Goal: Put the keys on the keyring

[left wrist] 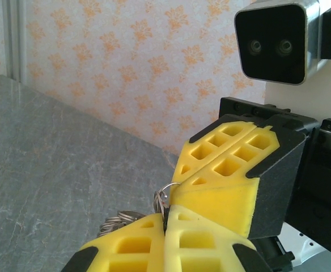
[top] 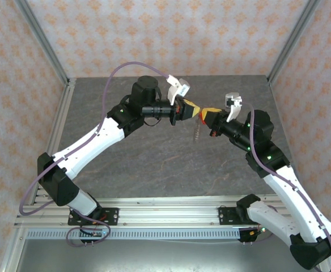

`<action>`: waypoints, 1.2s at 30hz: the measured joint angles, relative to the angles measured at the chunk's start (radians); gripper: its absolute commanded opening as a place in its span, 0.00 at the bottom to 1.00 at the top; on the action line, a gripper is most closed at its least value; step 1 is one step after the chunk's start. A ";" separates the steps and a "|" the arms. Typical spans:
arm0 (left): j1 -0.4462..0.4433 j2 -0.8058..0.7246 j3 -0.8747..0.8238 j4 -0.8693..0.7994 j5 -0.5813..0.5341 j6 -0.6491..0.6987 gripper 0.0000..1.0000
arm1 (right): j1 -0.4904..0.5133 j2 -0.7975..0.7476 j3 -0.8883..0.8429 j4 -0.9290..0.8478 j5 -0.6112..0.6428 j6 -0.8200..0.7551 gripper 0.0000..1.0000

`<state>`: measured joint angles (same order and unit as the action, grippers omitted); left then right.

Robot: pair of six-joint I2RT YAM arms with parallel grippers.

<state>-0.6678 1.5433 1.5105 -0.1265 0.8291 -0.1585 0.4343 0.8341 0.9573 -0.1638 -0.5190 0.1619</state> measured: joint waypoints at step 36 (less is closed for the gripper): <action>-0.006 -0.003 -0.076 0.131 -0.086 -0.099 0.00 | -0.148 0.081 -0.021 0.038 -0.306 0.081 0.00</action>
<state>-0.6743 1.5398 1.4349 0.0044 0.7433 -0.2573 0.2867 0.9154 0.9363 -0.1261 -0.8246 0.2432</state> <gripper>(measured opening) 0.049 0.044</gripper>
